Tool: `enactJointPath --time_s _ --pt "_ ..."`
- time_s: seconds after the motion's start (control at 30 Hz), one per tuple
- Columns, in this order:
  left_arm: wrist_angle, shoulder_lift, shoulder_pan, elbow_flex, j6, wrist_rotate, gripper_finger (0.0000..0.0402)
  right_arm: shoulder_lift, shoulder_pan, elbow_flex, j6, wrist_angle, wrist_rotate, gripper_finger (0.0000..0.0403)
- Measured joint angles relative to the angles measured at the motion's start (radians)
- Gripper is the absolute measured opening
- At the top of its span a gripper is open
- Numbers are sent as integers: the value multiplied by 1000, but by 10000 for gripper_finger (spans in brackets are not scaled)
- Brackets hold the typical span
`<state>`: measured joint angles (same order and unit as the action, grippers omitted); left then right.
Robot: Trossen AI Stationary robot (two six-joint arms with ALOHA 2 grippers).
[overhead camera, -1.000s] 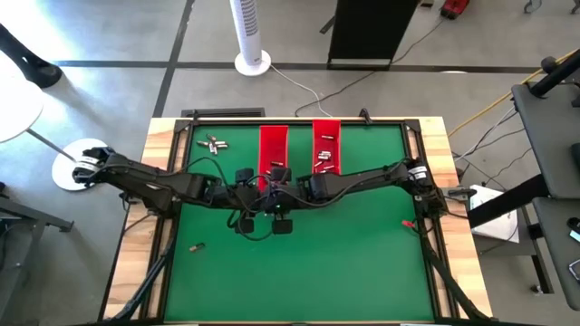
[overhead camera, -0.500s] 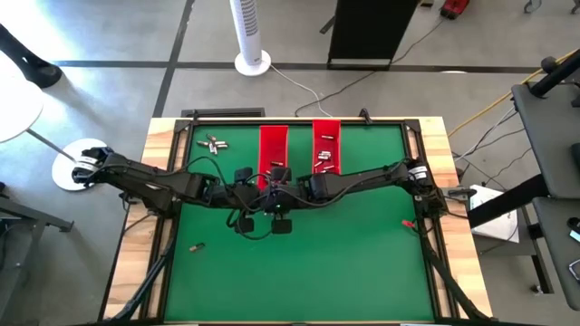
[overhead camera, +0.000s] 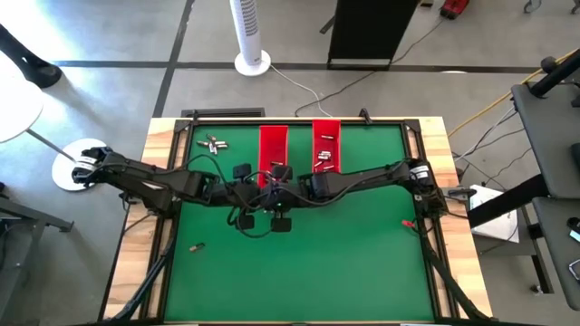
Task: Sort batteries
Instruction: Put the black battery into the left red bin
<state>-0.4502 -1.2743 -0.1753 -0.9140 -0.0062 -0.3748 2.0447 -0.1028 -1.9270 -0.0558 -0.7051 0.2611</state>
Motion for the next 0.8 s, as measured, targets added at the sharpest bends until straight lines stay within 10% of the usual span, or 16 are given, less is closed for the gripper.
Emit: enactJointPath --time_s 0.8 --pt "-33 5 -5 -21 -21 77 130 2 4 1 -7 -23 -3 40"
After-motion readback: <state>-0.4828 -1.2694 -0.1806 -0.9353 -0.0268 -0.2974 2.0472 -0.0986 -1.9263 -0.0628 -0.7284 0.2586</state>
